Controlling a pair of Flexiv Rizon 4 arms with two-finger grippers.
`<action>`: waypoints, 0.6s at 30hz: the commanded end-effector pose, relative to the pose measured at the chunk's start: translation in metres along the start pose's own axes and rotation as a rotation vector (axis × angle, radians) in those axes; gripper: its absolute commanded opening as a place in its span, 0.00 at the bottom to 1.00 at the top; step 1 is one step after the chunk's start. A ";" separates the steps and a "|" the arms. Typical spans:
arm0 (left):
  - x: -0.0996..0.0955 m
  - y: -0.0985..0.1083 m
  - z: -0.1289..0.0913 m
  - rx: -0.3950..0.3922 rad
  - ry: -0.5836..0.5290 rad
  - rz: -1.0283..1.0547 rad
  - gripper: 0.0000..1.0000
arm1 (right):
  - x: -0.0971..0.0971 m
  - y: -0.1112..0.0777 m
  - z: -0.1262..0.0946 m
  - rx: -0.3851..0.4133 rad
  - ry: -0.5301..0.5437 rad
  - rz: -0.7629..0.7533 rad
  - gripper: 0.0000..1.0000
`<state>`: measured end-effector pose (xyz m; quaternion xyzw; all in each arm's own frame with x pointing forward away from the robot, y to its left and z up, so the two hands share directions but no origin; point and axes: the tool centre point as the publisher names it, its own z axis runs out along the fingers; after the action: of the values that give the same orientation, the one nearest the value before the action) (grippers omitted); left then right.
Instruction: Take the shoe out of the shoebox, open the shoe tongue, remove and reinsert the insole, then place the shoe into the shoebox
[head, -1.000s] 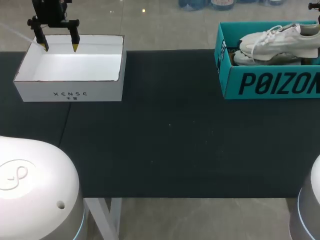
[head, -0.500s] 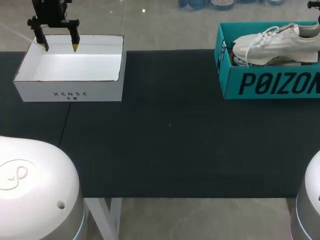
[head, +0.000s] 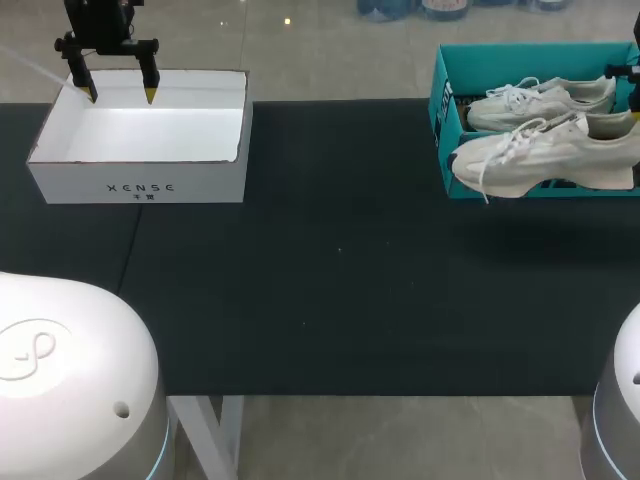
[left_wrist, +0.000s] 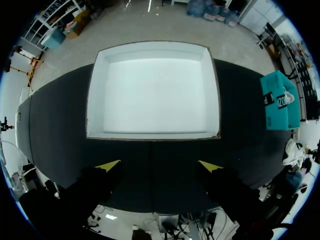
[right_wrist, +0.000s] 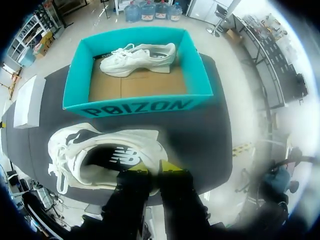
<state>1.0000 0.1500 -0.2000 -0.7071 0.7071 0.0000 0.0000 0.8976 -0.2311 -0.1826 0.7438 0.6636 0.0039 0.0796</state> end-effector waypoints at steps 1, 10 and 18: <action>0.000 0.000 0.000 0.000 0.000 0.000 1.00 | 0.010 -0.044 0.002 -0.126 0.005 0.000 0.00; 0.000 0.000 0.000 0.000 0.000 0.000 1.00 | 0.069 -0.076 0.007 -0.204 0.055 -0.036 0.00; 0.000 0.000 0.000 0.000 0.000 0.000 1.00 | 0.135 -0.091 0.008 -0.234 0.090 -0.055 0.00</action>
<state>1.0000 0.1499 -0.2000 -0.7070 0.7072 0.0000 0.0000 0.8271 -0.1050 -0.2092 0.7141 0.6891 0.0801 0.0938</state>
